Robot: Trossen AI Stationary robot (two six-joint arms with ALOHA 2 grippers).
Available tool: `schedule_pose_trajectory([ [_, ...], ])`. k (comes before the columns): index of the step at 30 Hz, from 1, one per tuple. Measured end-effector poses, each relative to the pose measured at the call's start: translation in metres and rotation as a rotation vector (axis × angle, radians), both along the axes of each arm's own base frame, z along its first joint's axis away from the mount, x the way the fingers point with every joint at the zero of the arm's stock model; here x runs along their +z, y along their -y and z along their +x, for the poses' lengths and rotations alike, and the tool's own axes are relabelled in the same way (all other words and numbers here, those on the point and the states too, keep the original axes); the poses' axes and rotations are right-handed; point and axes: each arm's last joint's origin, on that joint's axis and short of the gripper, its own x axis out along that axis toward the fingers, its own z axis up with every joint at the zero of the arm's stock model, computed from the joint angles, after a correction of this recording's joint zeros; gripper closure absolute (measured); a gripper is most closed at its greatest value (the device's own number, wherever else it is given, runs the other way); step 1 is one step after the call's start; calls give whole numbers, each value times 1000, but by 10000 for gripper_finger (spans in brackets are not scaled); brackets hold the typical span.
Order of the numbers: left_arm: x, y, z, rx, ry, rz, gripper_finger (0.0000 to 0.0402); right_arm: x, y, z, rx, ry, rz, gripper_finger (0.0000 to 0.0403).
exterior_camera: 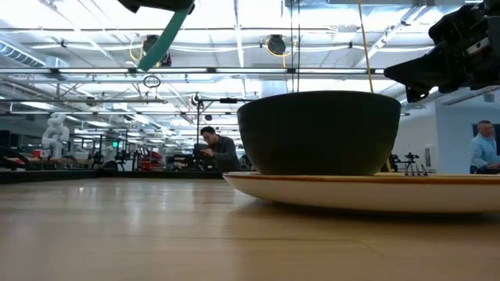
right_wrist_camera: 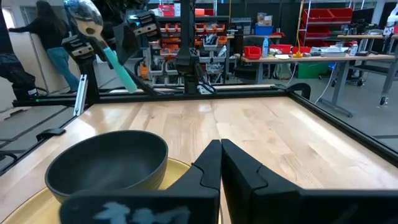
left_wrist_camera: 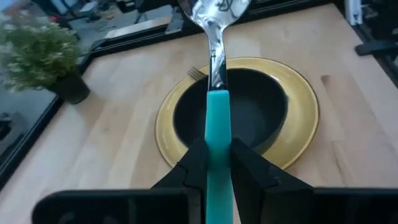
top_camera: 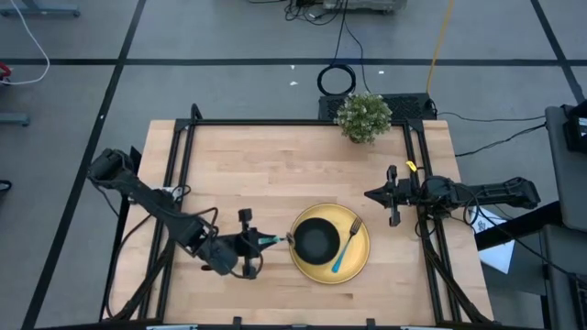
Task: Set table place
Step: Put the blue spoon in the black bowl on the yellow plate
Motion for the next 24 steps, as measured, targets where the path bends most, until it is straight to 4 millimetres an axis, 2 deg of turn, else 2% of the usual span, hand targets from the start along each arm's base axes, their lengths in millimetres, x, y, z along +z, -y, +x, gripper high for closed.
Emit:
schedule_pose_trajectory([
  [7,1,-14,12,-47,-18,-73,357,0,0,0,0,-1,0,403],
  [12,-1,-39,25,-11,-59,-239,357,0,0,0,0,-1,0,403],
  [15,0,-52,29,8,-114,-275,357,0,0,0,0,-2,0,403],
  [18,16,-62,33,36,-176,-292,357,-1,0,0,0,-7,0,403],
  [24,63,-80,32,89,-308,-358,357,-1,0,0,0,-7,0,403],
])
